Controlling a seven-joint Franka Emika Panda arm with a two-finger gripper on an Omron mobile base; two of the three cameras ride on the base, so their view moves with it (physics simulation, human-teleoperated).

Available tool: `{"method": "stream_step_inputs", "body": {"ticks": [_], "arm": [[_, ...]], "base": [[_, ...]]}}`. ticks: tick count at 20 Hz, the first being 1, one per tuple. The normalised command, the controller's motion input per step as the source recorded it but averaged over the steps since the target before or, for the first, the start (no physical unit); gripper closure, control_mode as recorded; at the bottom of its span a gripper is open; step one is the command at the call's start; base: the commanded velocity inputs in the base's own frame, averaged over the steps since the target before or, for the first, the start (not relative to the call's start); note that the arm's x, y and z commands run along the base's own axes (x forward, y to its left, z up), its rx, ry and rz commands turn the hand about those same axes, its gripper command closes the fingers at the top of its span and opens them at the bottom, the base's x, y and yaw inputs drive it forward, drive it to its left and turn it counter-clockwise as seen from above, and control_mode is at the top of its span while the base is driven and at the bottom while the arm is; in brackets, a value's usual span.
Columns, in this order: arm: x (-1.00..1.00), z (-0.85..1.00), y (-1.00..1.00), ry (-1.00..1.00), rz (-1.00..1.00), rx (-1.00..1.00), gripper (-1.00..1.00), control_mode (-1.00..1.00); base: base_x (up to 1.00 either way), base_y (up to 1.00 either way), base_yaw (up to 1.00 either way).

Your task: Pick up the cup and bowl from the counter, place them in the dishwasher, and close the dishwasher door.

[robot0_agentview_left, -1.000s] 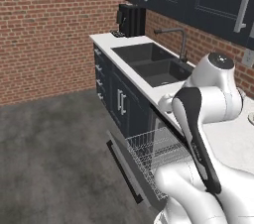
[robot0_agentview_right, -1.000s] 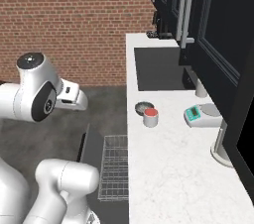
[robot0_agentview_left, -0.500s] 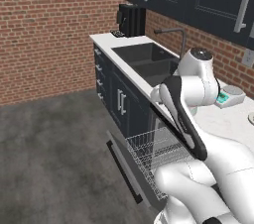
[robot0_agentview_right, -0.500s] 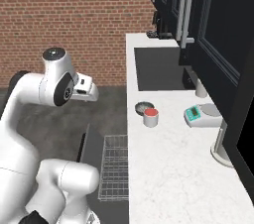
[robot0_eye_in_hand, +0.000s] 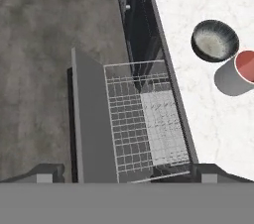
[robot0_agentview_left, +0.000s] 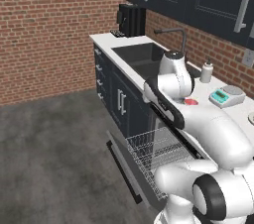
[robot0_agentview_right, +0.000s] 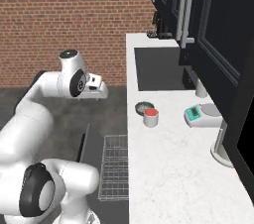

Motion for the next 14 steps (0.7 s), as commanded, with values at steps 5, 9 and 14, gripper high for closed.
{"method": "stream_step_inputs", "body": {"ticks": [5,9,14], "arm": [[0.95,-0.36,-0.39,0.15,-0.02,-0.05,-1.0,-1.0],[0.85,-0.2,-0.42,0.11,0.0,0.0,-1.0,-1.0],[0.55,-0.23,-0.29,0.1,0.0,-0.01,-1.0,-1.0]], "base": [[0.0,0.0,0.0],[0.0,0.0,0.0],[0.0,0.0,0.0]]}}
